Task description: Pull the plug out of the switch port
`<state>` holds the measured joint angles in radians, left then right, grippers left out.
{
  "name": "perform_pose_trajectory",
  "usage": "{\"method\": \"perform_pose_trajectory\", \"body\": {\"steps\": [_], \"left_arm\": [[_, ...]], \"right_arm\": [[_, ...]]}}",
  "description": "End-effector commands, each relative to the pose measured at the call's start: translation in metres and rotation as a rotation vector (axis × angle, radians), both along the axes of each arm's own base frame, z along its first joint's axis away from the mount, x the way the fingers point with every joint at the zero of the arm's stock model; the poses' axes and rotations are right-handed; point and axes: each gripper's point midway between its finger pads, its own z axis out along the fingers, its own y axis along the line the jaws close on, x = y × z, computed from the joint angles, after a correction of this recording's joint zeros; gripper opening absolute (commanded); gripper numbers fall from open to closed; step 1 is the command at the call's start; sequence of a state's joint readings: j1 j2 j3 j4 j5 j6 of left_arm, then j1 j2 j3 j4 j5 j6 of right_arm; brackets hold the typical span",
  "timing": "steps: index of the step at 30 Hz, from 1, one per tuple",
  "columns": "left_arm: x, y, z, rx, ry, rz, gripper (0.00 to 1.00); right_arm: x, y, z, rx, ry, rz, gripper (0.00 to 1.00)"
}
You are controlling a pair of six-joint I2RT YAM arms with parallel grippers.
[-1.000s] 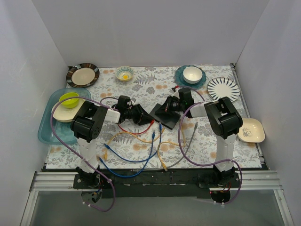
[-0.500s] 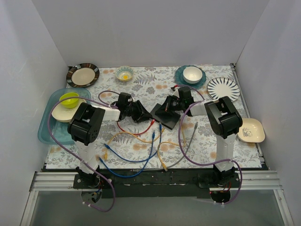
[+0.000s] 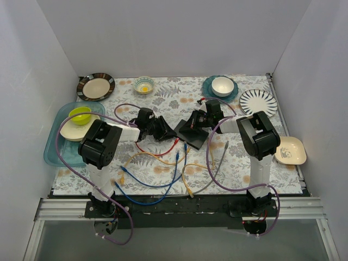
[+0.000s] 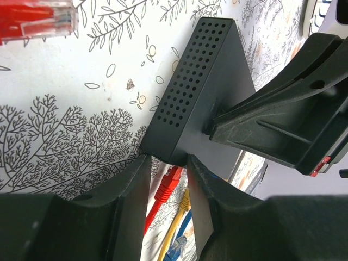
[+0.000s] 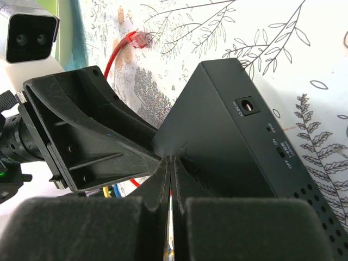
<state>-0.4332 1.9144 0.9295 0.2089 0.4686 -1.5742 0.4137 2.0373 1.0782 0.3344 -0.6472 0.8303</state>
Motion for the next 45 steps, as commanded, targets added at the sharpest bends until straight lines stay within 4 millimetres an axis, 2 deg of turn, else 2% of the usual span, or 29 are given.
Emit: {"method": "perform_pose_trajectory", "body": {"steps": [1,9,12,18,22,26,33,43,45], "left_arm": [[-0.050,0.008,-0.045,0.089,0.138,-0.073,0.33],[-0.066,-0.003,-0.034,-0.017,0.120,-0.164,0.34],[-0.067,-0.003,-0.039,-0.016,0.120,-0.170,0.34],[-0.058,-0.004,-0.047,-0.010,0.152,-0.106,0.32],[-0.053,-0.003,-0.060,0.019,0.226,-0.057,0.29],[-0.045,-0.003,-0.059,0.040,0.230,-0.033,0.28],[-0.048,0.003,-0.066,0.086,0.249,-0.031,0.29],[-0.049,0.007,-0.072,0.111,0.271,-0.012,0.09],[-0.048,0.006,-0.071,0.109,0.265,-0.017,0.02]], "right_arm": [[-0.019,-0.030,-0.063,-0.214,0.121,-0.050,0.01],[-0.018,-0.030,-0.064,-0.215,0.122,-0.051,0.01],[-0.017,-0.030,-0.065,-0.216,0.123,-0.051,0.01],[-0.018,-0.030,-0.065,-0.214,0.125,-0.049,0.01],[-0.019,-0.030,-0.063,-0.213,0.124,-0.050,0.01],[-0.020,-0.031,-0.062,-0.212,0.122,-0.050,0.01],[-0.022,-0.031,-0.063,-0.214,0.124,-0.049,0.01],[-0.025,-0.033,-0.065,-0.216,0.129,-0.048,0.01],[-0.025,-0.033,-0.064,-0.217,0.126,-0.047,0.01]]}}
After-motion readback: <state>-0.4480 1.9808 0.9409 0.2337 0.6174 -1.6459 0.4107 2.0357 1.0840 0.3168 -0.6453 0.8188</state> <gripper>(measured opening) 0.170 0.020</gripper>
